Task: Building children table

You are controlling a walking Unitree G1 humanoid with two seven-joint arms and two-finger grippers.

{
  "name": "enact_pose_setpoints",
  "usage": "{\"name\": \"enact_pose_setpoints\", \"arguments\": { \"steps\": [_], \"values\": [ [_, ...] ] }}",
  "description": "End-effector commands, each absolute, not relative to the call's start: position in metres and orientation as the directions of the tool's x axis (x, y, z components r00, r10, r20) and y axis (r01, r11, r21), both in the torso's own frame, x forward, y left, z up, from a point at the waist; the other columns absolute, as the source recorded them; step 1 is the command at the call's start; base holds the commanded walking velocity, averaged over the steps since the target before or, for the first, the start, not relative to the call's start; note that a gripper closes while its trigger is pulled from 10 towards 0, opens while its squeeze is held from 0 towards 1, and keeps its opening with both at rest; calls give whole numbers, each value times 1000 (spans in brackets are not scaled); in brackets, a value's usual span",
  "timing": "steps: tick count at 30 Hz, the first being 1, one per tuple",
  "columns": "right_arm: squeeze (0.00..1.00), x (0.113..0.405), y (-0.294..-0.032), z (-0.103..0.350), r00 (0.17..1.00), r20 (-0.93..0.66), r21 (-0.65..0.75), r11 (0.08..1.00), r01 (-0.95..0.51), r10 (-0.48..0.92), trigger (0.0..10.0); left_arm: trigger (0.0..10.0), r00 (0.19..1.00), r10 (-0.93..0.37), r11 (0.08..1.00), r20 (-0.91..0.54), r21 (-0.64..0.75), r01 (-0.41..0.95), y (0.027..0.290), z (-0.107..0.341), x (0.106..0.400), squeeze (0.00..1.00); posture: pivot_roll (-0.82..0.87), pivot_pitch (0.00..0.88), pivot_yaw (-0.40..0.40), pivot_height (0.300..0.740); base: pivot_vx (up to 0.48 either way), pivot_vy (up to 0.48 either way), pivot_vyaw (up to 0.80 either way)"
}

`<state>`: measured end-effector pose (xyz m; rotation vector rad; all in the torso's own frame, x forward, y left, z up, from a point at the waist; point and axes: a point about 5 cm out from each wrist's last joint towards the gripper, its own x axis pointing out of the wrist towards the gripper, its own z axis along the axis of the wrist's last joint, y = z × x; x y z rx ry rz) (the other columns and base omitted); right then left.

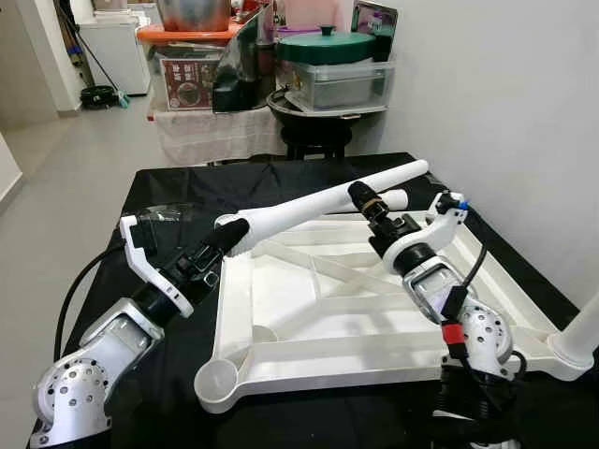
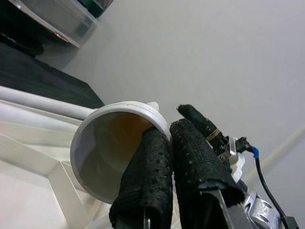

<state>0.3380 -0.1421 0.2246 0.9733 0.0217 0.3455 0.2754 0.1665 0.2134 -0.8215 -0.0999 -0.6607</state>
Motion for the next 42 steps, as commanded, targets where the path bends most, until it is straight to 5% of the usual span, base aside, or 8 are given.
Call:
{"name": "enact_pose_setpoints", "arguments": {
  "steps": [1,16,28,33,34,35,36,42],
  "values": [
    [0,337,-141,234,941,165,833,469,-294,297,10000,10000,781,-511,473,359,-641,604,166,215,271,0,49,0,-28,740,0,0,0],
    [0,344,-117,231,937,136,916,319,-242,320,10000,10000,683,-582,313,440,-655,688,140,220,266,0,51,0,-39,740,0,0,0],
    [0,347,-113,236,939,145,932,276,-236,312,10000,10000,656,-614,273,438,-663,697,133,216,263,0,44,0,-33,740,0,0,0],
    [0,346,-97,246,926,182,950,182,-252,331,10000,10000,651,-626,243,430,-685,686,130,210,263,0,43,0,-35,740,0,0,0],
    [0,345,-95,245,924,186,953,167,-252,333,5059,10000,650,-626,240,431,-687,686,128,210,263,0,45,0,-36,740,0,0,0],
    [0,344,-94,245,925,188,955,160,-251,329,1451,10000,649,-626,238,432,-687,686,128,210,264,0,43,0,-35,740,0,0,0],
    [0,344,-95,245,927,189,956,156,-249,323,0,10000,650,-626,238,431,-688,686,127,209,264,0,42,0,-34,740,0,0,0],
    [0,344,-99,249,930,210,960,118,-255,303,0,10000,650,-630,238,425,-691,683,128,207,264,0,40,0,-34,740,0,0,0]
  ]
}}
